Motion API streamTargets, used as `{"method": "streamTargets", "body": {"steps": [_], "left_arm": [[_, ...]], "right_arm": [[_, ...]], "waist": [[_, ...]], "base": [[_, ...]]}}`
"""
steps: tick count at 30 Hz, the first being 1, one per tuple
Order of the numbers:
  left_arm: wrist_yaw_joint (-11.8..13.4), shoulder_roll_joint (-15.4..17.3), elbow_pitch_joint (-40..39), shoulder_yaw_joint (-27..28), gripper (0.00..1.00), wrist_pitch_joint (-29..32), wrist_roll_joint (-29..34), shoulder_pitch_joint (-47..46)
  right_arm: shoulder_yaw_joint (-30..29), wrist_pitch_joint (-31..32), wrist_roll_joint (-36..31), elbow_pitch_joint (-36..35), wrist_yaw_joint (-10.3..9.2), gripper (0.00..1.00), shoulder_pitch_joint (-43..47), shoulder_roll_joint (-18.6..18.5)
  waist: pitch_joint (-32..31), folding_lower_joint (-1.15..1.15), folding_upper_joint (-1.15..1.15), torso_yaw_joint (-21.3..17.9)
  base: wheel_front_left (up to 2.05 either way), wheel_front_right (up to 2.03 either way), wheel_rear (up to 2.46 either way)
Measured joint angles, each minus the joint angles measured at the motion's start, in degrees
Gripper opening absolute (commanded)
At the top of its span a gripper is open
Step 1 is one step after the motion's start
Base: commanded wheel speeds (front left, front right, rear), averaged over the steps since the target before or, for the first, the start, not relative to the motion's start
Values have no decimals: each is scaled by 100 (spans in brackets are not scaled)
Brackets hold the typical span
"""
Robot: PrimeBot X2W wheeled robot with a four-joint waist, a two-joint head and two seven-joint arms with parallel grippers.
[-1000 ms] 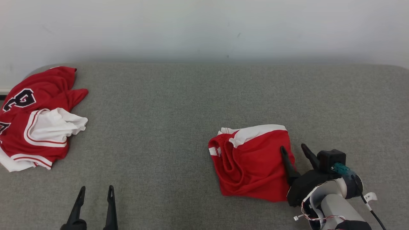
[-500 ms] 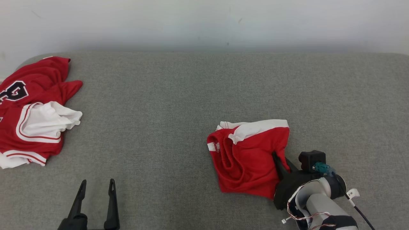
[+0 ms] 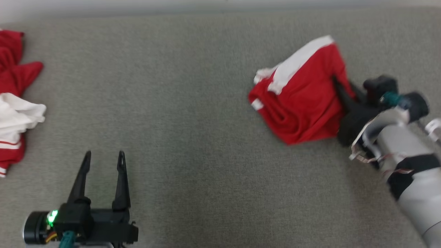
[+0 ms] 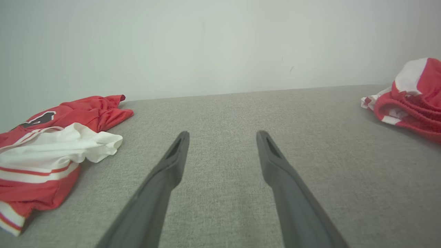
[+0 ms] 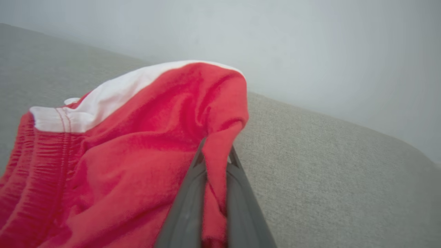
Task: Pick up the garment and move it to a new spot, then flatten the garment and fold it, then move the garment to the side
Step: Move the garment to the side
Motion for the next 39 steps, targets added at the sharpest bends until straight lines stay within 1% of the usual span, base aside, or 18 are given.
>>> {"method": "streamTargets", "body": {"steps": [5,6,9,15,19,22,29,34,39], "left_arm": [[-34,66,-311,29,100,-1,48,-304],[-35,100,-492,76,100,0,58,-408],[-33,169,-758,125,100,0,92,-556],[54,298,-1406,319,100,0,118,-818],[66,455,-1694,443,100,-1,199,-831],[88,546,-1869,514,100,0,247,-853],[118,704,-2191,586,100,-35,286,-878],[163,765,-2363,606,100,-49,293,-875],[169,801,-2464,619,100,-52,282,-872]], "right_arm": [[259,59,103,-275,1,0,-591,-757],[303,131,126,-394,0,0,-808,-1050],[333,213,180,-575,1,0,-1094,-1410],[404,383,245,-921,0,0,-1517,-2006],[407,479,279,-1114,1,0,-1717,-2379],[354,536,323,-1176,1,0,-1858,-2573],[205,604,302,-1204,0,0,-2135,-2757],[71,666,253,-1068,1,0,-2414,-2880],[101,703,215,-916,1,0,-2547,-2877]], "waist": [[496,0,0,-172],[695,1,1,-250],[991,1,1,-377],[1563,0,1,-658],[1924,0,1,-855],[2175,0,1,-1000],[2692,-2,-2,-1263],[2939,-4,-4,-1343],[3063,-4,-4,-1355]], "base": [[0,0,0],[0,0,0],[0,0,0],[0,0,0],[0,0,0],[0,0,0],[0,0,0],[0,0,0],[0,0,0]]}}
